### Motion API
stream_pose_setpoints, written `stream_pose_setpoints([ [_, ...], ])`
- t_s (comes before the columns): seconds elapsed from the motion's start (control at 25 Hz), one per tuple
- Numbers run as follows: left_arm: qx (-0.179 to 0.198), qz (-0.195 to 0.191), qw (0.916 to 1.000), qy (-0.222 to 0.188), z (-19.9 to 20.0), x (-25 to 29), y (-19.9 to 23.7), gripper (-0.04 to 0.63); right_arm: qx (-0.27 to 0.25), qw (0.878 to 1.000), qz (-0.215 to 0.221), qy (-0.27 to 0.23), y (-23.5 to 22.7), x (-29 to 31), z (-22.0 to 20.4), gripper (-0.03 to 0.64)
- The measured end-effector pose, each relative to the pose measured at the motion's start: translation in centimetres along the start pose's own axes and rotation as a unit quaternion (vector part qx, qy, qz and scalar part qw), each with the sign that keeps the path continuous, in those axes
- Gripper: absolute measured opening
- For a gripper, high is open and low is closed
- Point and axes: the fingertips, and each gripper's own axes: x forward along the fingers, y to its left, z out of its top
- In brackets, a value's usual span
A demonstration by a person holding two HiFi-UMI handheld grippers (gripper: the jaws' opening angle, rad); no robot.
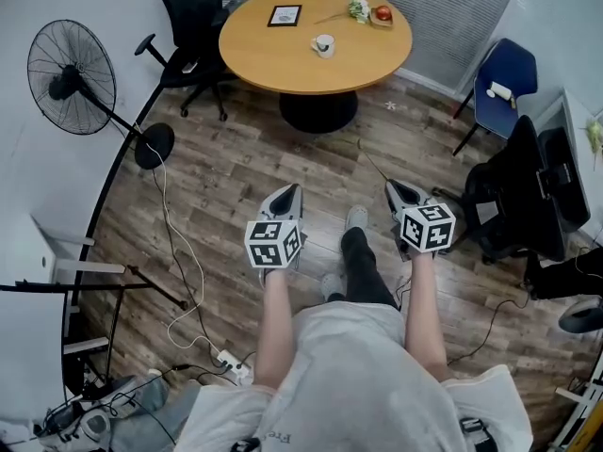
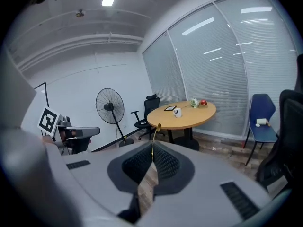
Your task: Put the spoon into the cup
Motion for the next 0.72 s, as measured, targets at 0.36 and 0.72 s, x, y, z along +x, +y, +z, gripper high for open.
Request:
stream_pose_setpoints([
  [0.36, 0.011, -0.006, 0.9999, -0.011, 3.3, 3.7, 2.3, 0.009, 0.005, 1.0, 0.023, -0.013, -1.6, 4.7, 4.1, 0.0],
  [0.72, 0.027, -0.019, 0.9994, -0.012, 8.4, 10.4, 4.8, 0.008, -0.022, 0.999, 0.038, 0.01, -4.9, 9.3, 9.2, 0.0],
])
